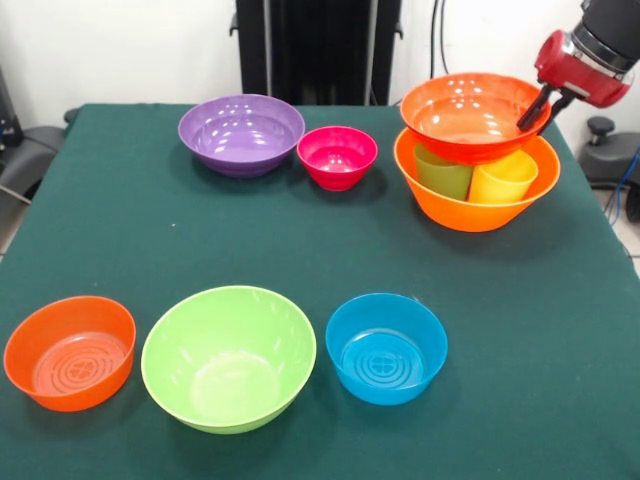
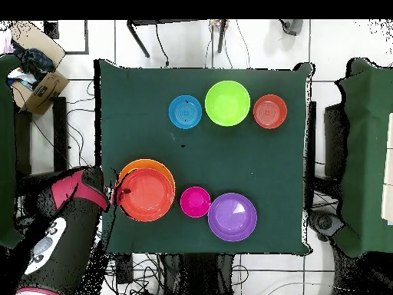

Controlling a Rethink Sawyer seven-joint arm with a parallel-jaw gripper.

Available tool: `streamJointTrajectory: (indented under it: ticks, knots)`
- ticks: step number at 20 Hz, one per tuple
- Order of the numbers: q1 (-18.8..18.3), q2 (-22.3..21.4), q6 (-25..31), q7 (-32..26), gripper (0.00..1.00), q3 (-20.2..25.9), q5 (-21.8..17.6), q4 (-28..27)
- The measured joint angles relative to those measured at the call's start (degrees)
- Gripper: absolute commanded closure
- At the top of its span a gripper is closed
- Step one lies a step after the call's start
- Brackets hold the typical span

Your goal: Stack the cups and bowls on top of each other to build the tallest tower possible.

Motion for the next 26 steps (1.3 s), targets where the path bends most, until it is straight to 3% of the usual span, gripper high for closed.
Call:
streamJointTrajectory:
  ticks: [1,2,26]
  knots:
    - [0.0,0.0,0.0,0.0,1.0,0.0,0.0,0.0]
    - [0.0,0.0,0.0,0.0,0.0,0.0,0.0,0.0]
    - [-1.3,-1.5,0.0,0.0,0.0,2.6,0.2,0.2]
